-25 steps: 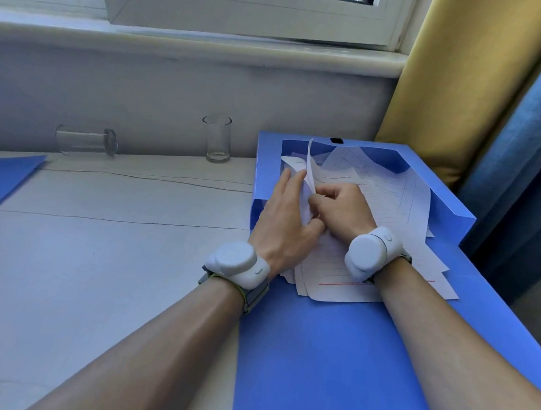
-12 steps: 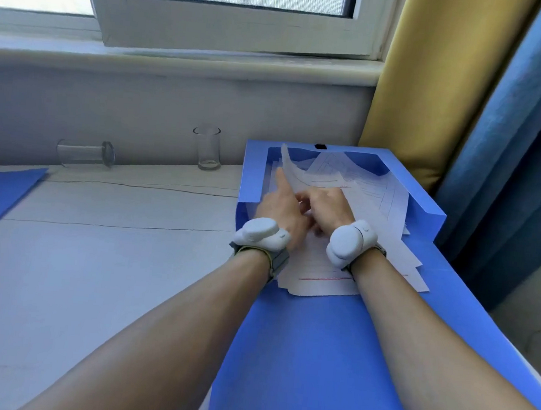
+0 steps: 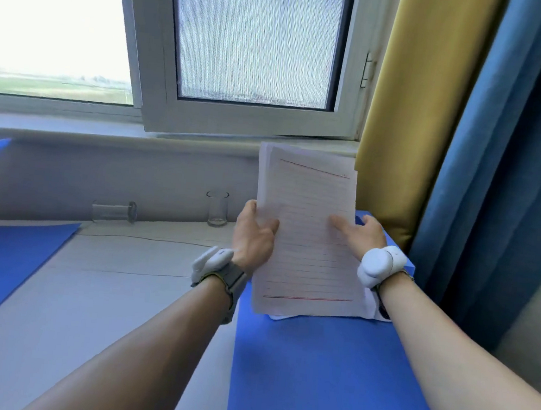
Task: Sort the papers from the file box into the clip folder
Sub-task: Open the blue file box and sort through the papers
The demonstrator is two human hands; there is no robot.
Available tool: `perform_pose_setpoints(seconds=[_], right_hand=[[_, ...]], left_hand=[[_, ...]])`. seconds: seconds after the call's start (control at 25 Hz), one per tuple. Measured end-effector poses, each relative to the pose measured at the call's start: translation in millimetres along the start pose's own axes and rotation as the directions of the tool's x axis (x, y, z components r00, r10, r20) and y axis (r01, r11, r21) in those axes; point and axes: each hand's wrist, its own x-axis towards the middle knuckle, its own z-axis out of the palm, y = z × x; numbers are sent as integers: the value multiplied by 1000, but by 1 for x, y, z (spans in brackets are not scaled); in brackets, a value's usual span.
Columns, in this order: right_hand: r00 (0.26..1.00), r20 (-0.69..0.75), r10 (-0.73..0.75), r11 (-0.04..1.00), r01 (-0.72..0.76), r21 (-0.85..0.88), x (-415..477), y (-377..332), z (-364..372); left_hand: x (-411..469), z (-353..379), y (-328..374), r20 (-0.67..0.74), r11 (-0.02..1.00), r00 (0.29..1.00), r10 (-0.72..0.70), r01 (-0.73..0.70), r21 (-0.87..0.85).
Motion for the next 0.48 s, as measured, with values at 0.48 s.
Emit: perform_pose_setpoints(seconds=[0.48], right_hand=[[989, 22, -146, 905, 124, 408, -41, -33, -40]], left_hand=[[-15, -3, 33, 147, 975, 987, -58, 88, -203]])
